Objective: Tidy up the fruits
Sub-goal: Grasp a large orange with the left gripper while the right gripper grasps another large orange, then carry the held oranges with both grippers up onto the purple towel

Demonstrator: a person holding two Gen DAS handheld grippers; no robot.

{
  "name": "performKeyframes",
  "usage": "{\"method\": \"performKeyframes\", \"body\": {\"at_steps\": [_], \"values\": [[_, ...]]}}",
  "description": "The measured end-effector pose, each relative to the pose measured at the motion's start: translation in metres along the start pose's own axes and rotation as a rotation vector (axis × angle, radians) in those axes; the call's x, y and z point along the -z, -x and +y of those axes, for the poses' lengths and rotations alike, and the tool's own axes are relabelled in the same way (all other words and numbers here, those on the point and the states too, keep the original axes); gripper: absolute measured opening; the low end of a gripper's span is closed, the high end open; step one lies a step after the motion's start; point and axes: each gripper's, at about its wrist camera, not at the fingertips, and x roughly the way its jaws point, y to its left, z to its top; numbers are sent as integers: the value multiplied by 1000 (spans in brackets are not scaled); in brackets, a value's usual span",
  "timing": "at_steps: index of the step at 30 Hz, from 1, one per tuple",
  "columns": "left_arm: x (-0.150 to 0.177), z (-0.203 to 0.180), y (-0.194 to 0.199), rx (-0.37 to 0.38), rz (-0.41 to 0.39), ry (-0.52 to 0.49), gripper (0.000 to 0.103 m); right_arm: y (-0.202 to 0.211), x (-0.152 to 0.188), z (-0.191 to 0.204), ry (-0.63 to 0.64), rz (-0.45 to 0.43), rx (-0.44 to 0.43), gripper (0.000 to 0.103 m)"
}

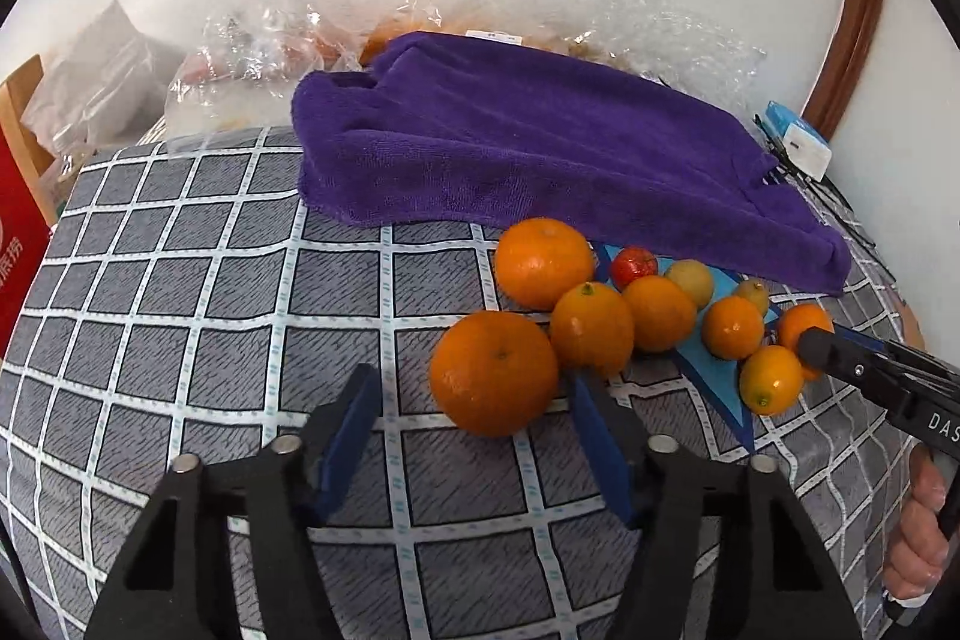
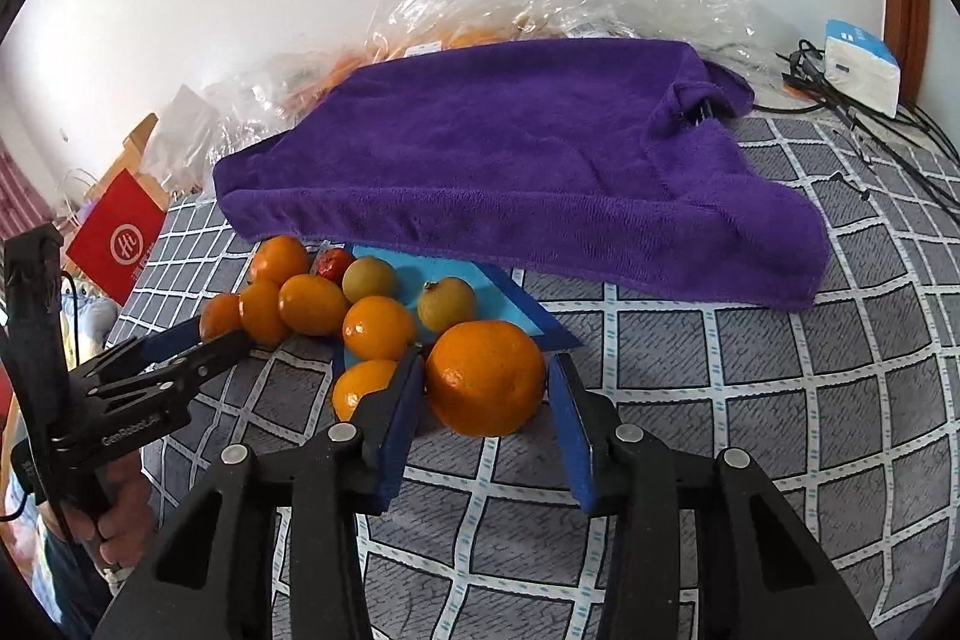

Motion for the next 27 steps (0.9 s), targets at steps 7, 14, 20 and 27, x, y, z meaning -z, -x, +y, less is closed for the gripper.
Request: {"method": "performKeyframes", "body": {"at_steps": [7,14,20,27], "values": [[-3,9,7,2,14,-6,39,-13,-1,6,33,13,51,42],[4,24,10,-36,1,20,40,5,13,-5,110,-22,255,42],[3,20,7,-26,-20,18,47,2,21,-16,55,-54,221,43],[3,25,5,54,-23,43,65,-1,17,-16,38,-56,207,45]]}}
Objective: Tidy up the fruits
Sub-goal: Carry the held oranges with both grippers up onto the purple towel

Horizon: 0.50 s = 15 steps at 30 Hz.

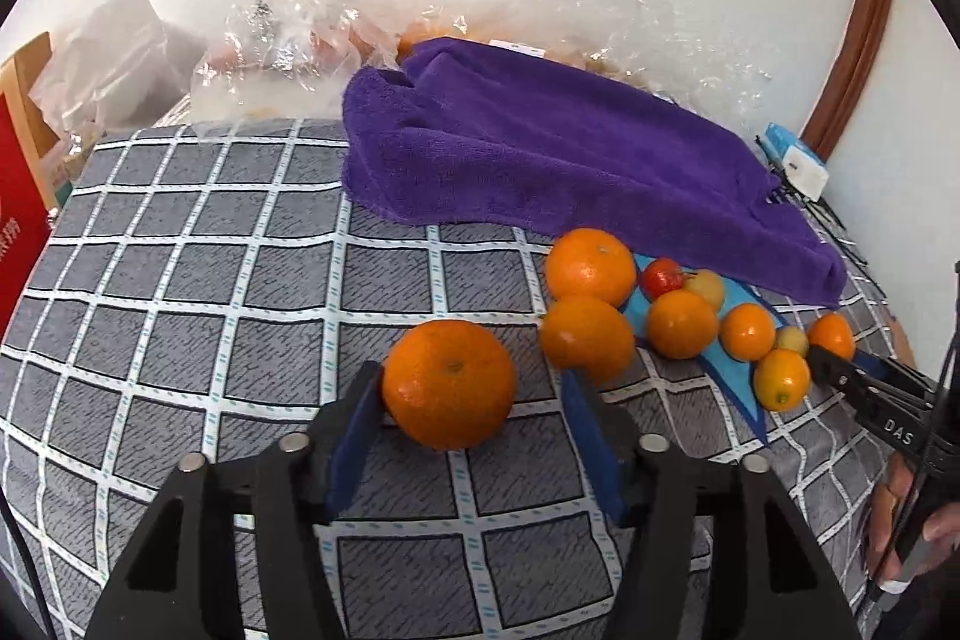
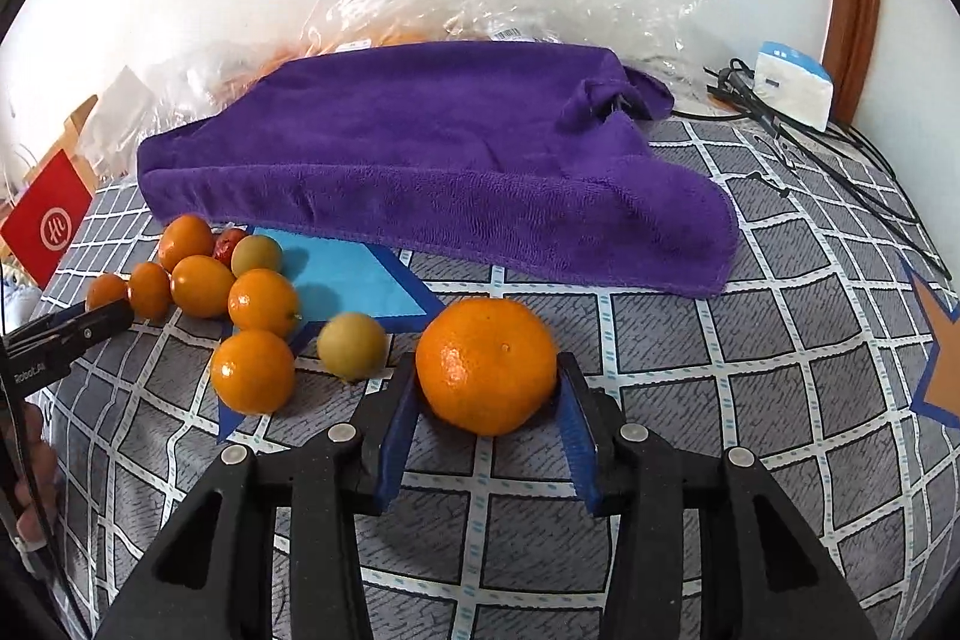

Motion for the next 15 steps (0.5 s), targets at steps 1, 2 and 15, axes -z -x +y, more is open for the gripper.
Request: {"method": "performKeyframes", "body": {"at_steps": [1,2,15], "values": [[0,-2,-1,4,3,-10,67,0,0,0,0,0,-1,45],[0,-4,-1,-4,6,-19,67,0,0,0,2,0,3,45],[0,6,4,3,-21,41,39,2,-1,-2,-7,-11,36,42]]}}
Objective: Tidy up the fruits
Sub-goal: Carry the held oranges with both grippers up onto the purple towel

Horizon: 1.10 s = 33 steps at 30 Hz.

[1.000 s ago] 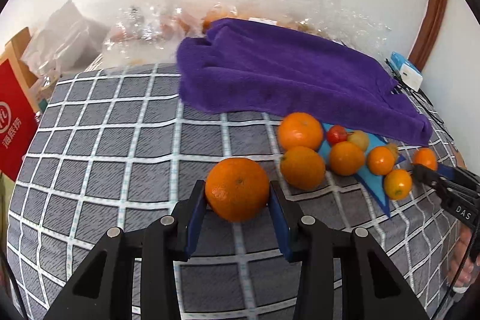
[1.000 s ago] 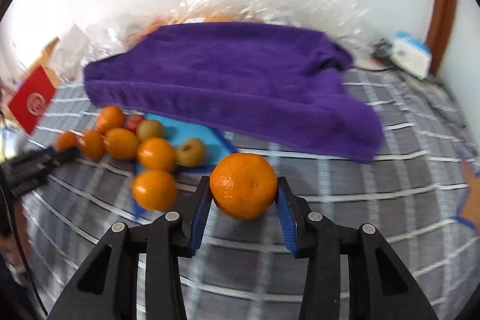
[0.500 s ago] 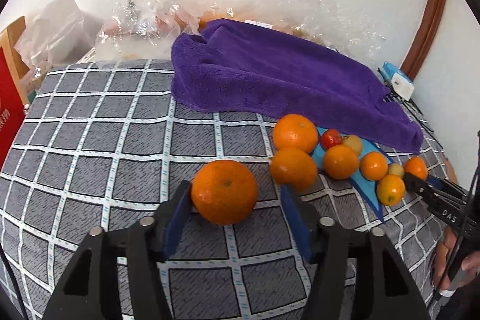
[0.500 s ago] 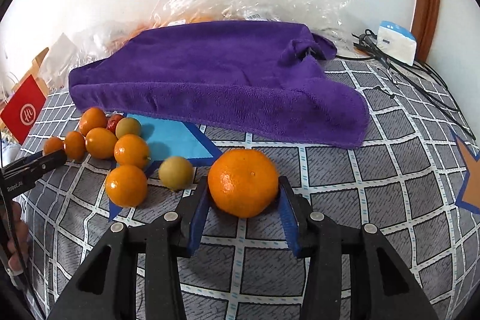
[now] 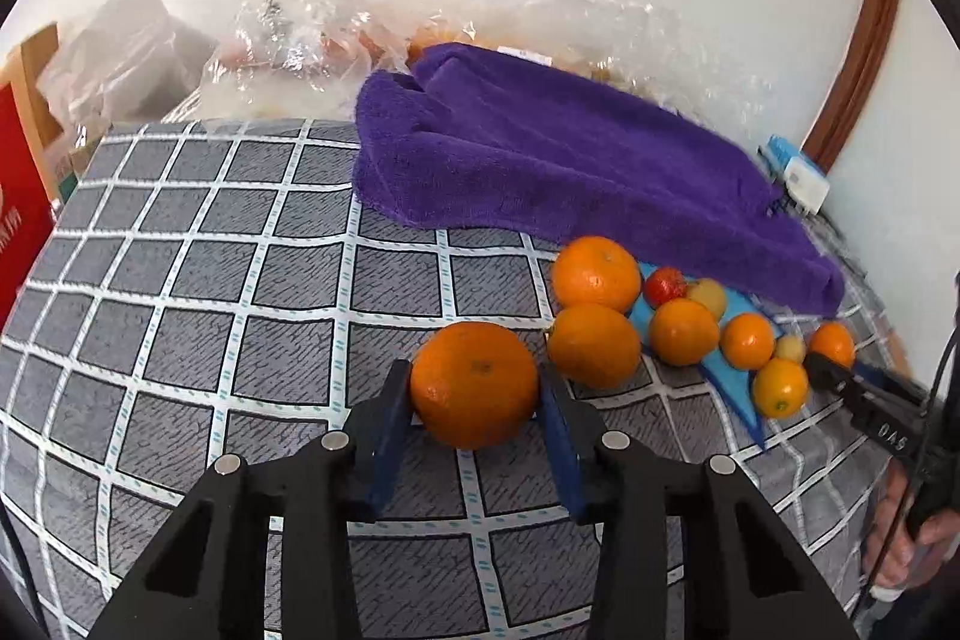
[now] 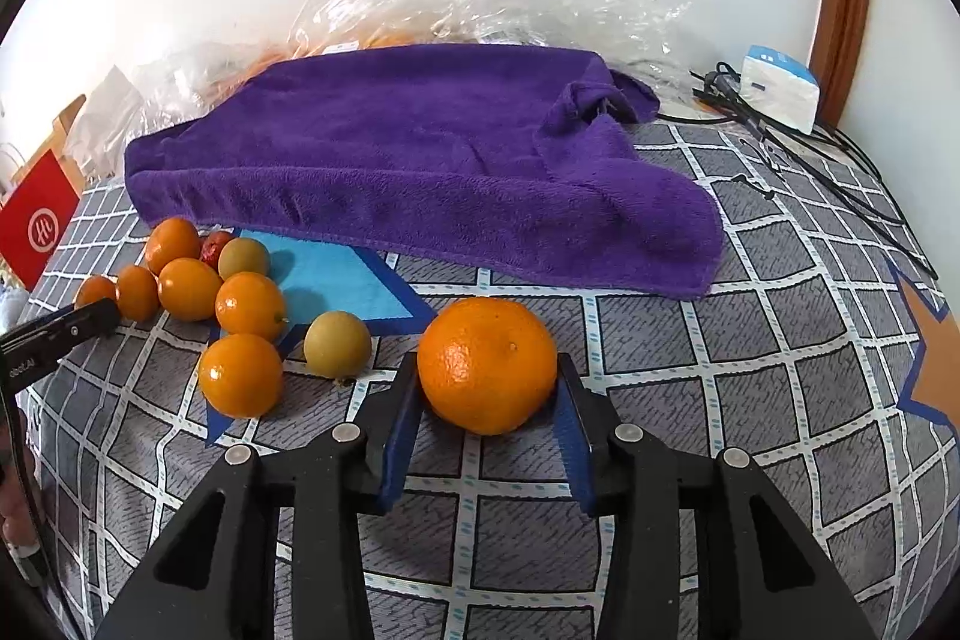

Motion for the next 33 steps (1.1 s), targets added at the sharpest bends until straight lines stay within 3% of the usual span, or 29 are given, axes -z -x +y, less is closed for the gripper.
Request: {"method": "performKeyframes", "body": {"at_steps": [13,20,33], "values": [[1,-4,18,25,-97,-7,39,9,2,-8,-44,-40,1,41],[-2,-8,31,7,-86,-20,39,22,-2,-10,-65,-49,-16,42],[-59,-25,66,9,-115,1,39,58,-43,0,-26,-120,-16,42]]}}
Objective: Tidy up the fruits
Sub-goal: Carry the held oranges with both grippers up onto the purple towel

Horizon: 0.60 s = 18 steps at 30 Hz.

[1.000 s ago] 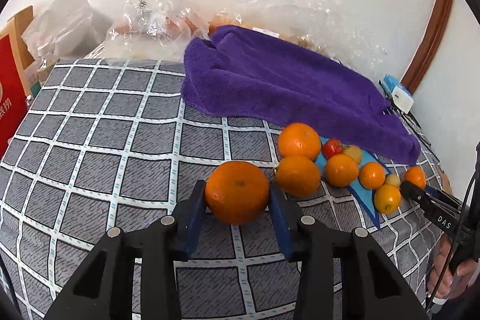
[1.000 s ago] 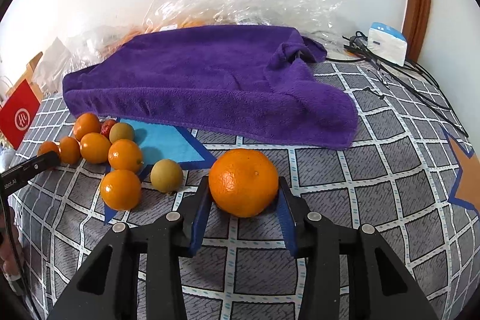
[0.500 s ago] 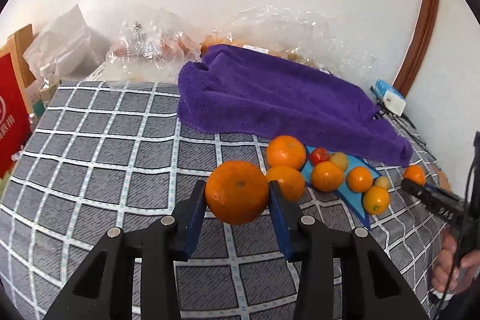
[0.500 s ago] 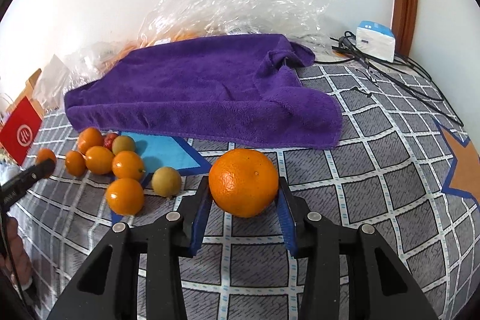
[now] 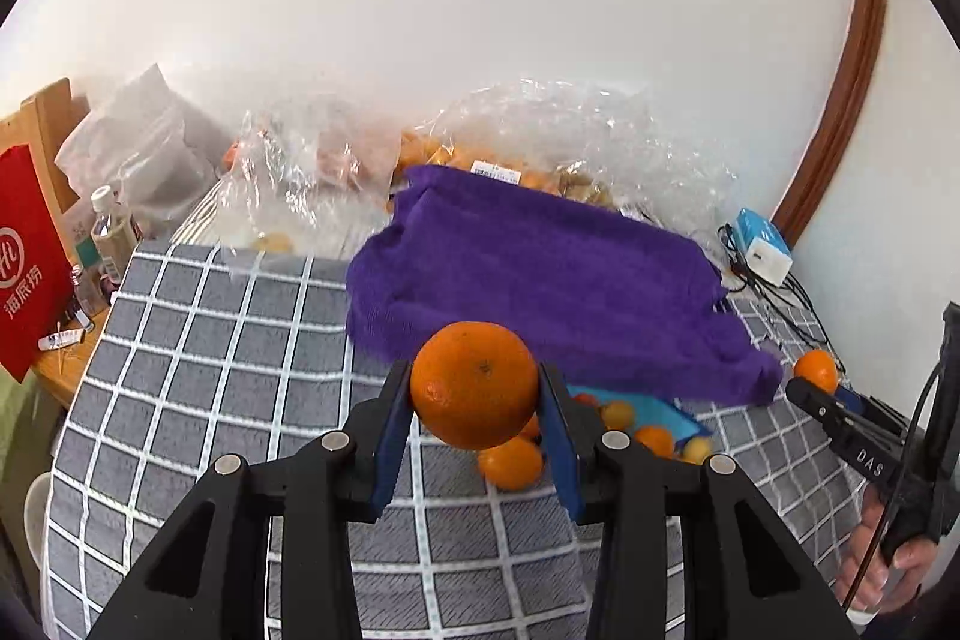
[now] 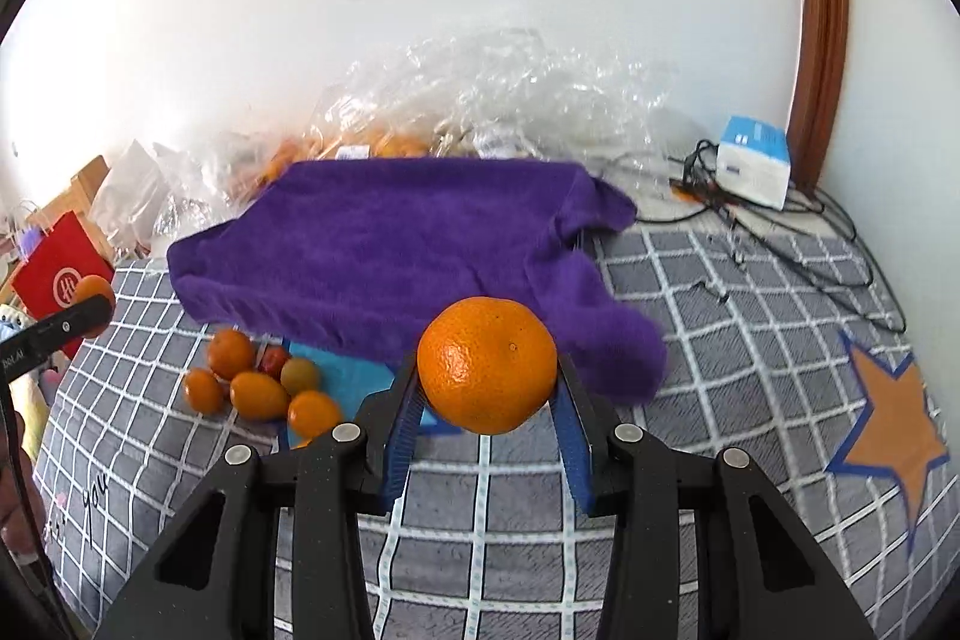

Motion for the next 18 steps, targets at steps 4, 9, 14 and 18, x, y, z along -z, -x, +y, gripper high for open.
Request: {"method": "performKeyframes", "body": {"at_steps": [4,9,14,18], "values": [[-15,-5,-1,6,-1,-8,39,-4,-13,-1,3,6,-11,42],[-31,-11,-1,13,-7,-9,39,-9,-26,-2,-12,2,-14,42],[-44,-18,-6,0,-11,-9,39,-17,-44,-1,-15,-7,-1,42],[-56,-24,-9,-6,-36,-22,39,-22,-60,2,-10,-23,-12,42]]}}
